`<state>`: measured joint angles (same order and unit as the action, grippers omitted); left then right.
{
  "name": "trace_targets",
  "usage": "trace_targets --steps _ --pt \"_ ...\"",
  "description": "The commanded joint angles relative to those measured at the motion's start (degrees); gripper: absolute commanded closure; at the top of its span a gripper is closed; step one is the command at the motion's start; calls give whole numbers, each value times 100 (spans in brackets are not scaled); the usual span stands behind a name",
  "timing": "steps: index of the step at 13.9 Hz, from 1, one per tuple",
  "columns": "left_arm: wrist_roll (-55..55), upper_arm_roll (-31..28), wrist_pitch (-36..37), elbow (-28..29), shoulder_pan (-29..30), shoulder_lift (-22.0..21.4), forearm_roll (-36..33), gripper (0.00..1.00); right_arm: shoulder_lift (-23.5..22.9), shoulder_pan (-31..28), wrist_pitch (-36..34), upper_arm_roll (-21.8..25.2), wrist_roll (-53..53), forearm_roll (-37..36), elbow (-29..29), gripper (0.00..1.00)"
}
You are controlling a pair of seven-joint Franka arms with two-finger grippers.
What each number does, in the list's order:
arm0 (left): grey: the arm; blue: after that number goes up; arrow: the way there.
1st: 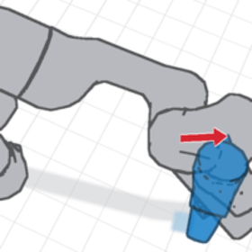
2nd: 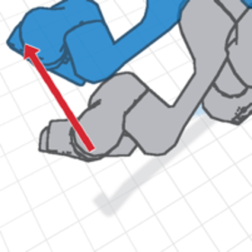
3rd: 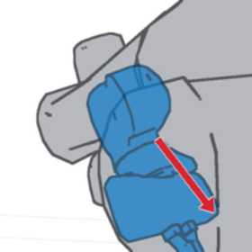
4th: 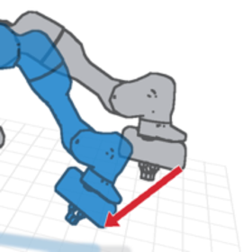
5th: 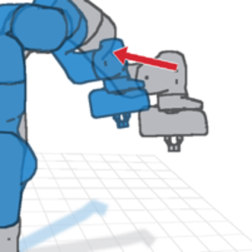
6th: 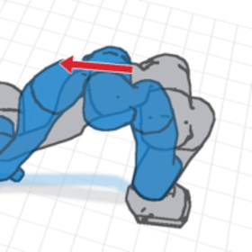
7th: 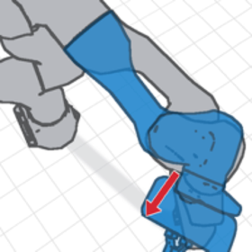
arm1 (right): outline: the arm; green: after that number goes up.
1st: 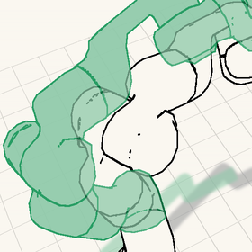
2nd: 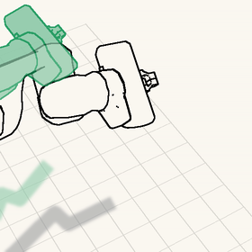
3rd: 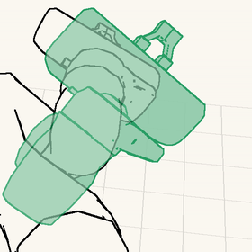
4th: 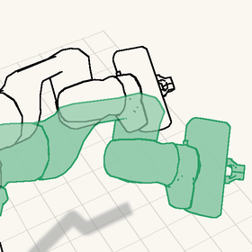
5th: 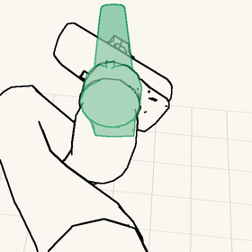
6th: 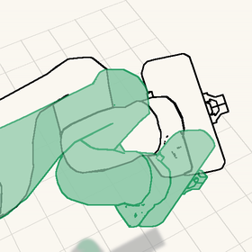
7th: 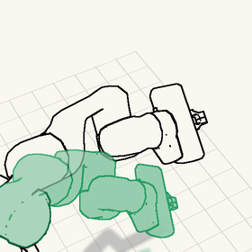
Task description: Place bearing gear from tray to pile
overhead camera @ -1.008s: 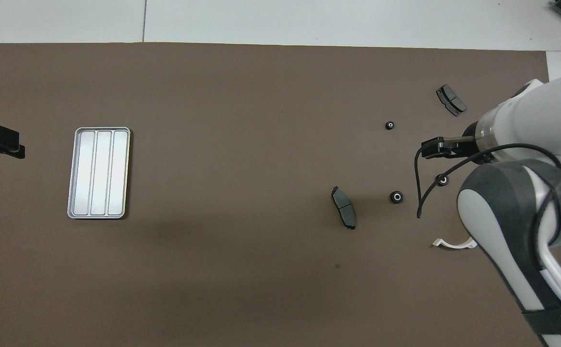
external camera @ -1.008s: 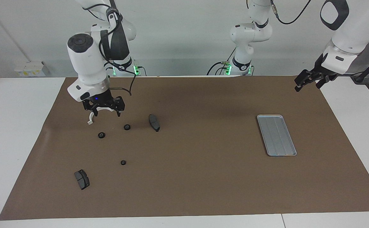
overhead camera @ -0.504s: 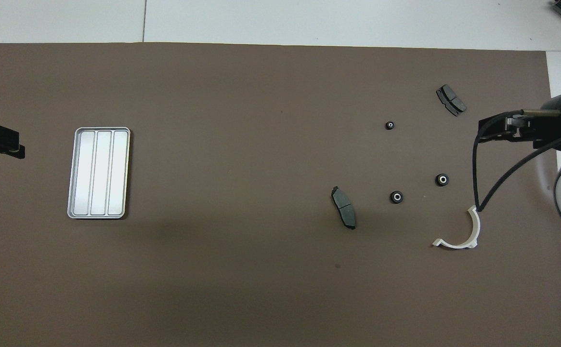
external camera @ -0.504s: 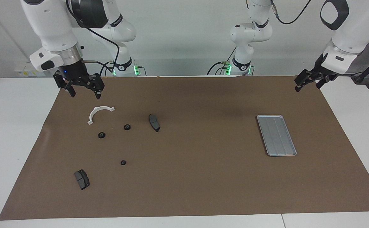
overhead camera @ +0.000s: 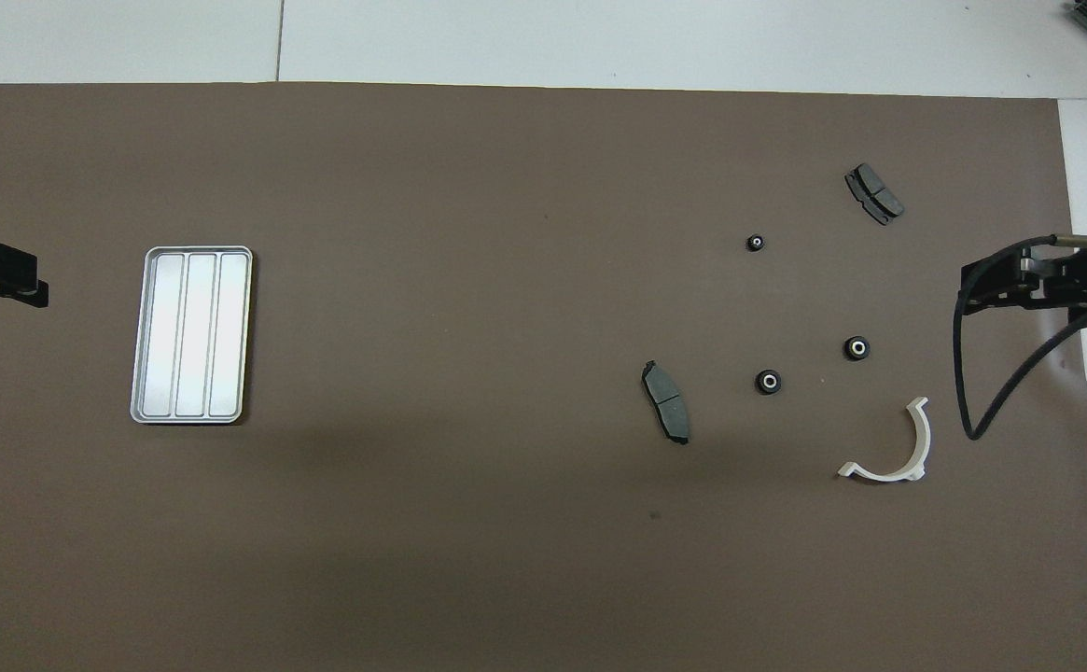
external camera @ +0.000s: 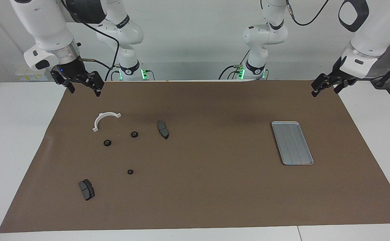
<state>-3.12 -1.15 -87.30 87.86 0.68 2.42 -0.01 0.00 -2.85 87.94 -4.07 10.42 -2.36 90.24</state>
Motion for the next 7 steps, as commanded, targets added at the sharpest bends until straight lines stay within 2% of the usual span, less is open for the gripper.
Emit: trace_targets --steps 1,7 --pt "13 19 -77 100 11 -101 -114 0 132 -84 -48 -59 -172 139 116 0" --pt "13 19 -77 100 11 -101 -114 0 246 -40 -40 -76 -172 148 301 0"
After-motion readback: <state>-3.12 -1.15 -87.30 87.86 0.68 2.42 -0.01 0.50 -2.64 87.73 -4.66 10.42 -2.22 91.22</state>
